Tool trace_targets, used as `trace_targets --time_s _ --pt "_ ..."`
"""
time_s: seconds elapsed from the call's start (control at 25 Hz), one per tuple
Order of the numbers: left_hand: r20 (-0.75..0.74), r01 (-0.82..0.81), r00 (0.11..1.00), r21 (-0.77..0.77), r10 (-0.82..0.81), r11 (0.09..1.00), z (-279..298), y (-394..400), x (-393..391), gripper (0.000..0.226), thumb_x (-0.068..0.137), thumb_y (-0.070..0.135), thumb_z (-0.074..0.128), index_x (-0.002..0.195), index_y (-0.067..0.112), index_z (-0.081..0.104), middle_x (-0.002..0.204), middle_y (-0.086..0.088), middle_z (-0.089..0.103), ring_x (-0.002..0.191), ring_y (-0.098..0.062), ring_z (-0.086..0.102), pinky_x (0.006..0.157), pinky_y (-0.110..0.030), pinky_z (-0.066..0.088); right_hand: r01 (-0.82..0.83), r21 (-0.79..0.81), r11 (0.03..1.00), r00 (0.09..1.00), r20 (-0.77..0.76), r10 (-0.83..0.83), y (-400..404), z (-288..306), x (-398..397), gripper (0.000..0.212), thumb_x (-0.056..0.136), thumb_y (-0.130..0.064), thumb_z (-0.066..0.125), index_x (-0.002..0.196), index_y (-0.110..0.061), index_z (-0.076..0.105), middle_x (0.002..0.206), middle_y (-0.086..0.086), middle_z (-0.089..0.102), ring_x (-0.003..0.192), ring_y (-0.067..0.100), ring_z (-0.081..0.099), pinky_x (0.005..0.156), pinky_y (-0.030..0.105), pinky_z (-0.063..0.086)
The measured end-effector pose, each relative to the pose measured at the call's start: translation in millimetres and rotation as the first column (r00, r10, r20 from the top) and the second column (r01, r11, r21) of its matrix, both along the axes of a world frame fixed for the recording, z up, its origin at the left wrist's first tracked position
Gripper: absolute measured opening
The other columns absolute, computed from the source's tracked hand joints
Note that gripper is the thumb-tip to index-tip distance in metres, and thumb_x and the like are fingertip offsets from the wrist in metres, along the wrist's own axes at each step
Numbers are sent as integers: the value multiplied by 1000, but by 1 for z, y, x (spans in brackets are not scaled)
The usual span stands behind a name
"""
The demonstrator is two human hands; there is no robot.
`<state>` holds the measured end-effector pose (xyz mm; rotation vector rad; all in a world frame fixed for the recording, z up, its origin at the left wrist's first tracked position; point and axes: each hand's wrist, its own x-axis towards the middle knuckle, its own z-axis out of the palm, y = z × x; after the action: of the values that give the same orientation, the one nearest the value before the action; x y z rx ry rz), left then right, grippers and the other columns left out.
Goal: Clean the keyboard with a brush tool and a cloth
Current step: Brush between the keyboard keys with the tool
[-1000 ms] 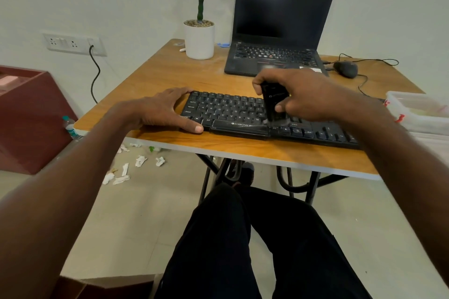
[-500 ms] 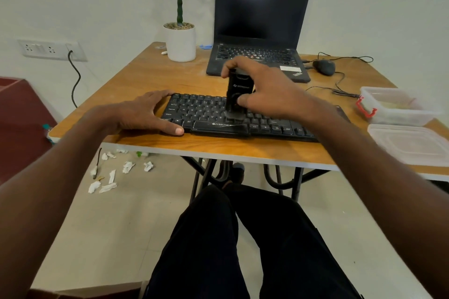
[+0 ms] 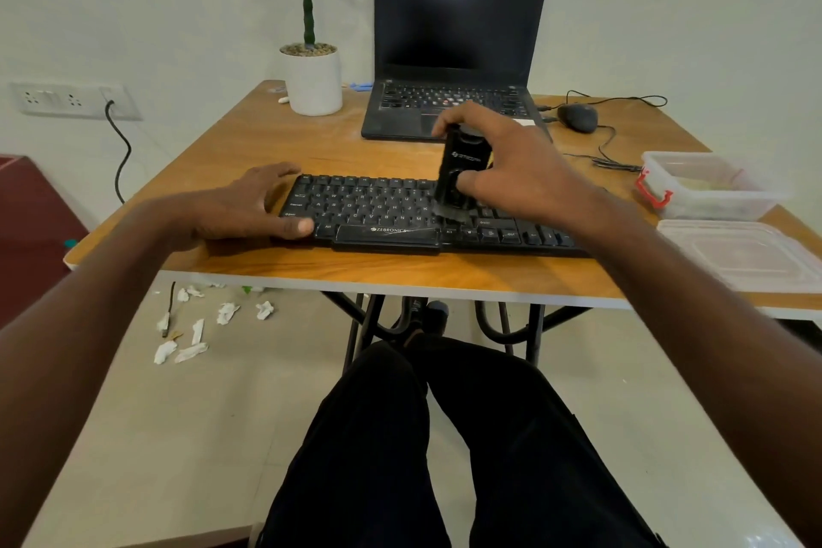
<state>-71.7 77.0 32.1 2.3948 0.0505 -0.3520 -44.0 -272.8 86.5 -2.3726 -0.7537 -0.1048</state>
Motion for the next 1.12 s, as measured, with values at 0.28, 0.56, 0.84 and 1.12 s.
trace_targets --time_s 0.28,0.56,0.84,1.12 --pt "121 202 957 371 -263 906 -4 -54 18 148 37 103 63 162 46 7 172 3 22 156 -28 25 126 -60 1 -181 -61 982 982 45 184 1 -7 -6 56 92 -12 69 131 -48 50 127 -8 55 105 16 63 75 31 64" --pt "150 163 961 375 -233 913 -2 -55 15 149 32 100 68 156 48 4 168 5 34 154 -28 32 125 -56 -6 -53 -142 988 983 169 77 -13 -9 -1 59 89 -13 70 130 -50 50 125 -4 59 107 17 61 78 35 62" --pt "126 158 967 390 -222 907 1 -57 14 151 29 100 67 157 45 7 166 1 38 154 -31 33 125 -57 -7 167 -232 958 983 111 -145 -46 0 10 46 88 -18 71 120 -44 53 117 -4 56 105 23 61 74 36 61" --pt "126 162 966 393 -228 905 -1 -58 15 152 28 101 65 156 45 8 164 0 38 153 -30 32 125 -56 -3 157 -277 948 984 131 -125 -45 2 1 50 86 -17 72 121 -43 49 116 -4 56 104 22 62 75 39 62"
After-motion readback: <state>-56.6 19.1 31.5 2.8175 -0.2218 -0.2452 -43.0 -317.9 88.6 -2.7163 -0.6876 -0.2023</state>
